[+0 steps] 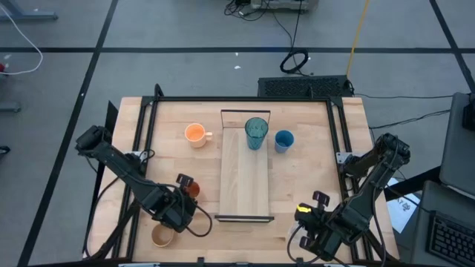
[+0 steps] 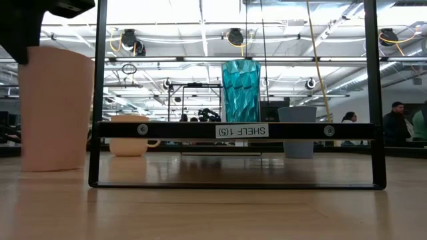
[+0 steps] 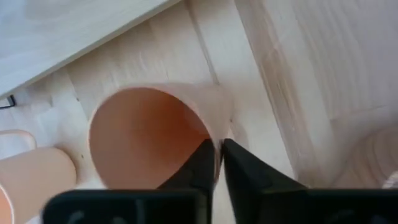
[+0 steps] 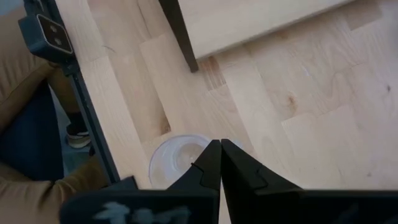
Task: Stack small to large cups/mugs on shelf
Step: Put the orange cup on the shelf
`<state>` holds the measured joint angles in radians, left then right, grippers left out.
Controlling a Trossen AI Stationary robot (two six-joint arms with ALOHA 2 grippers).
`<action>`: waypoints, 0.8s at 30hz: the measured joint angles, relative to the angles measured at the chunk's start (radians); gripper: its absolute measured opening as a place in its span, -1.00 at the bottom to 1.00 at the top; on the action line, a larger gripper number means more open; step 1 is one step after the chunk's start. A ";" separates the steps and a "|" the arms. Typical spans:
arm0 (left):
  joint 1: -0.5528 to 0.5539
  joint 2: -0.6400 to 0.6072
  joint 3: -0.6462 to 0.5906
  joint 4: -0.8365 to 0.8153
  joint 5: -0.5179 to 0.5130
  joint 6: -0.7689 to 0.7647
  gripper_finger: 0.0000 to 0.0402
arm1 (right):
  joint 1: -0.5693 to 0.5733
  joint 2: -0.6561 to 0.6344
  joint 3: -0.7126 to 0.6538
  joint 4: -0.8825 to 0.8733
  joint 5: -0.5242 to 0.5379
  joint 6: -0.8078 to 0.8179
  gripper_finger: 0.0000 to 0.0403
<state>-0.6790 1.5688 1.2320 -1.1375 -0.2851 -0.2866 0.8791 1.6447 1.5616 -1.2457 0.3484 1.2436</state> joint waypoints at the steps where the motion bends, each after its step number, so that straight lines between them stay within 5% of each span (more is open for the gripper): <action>1: -0.002 0.000 0.000 -0.002 0.001 0.002 -0.94 | 0.000 0.000 0.000 0.000 0.009 -0.002 -1.00; 17: -0.005 0.000 0.095 -0.047 -0.016 0.036 -0.97 | 0.000 0.000 -0.001 0.012 0.173 -0.087 -1.00; 24: -0.018 -0.001 0.223 -0.121 -0.123 0.106 -0.97 | 0.000 0.001 -0.034 0.085 0.256 -0.175 -1.00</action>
<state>-0.6971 1.5681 1.4555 -1.2581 -0.4081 -0.1804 0.8791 1.6455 1.5272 -1.1610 0.6048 1.0681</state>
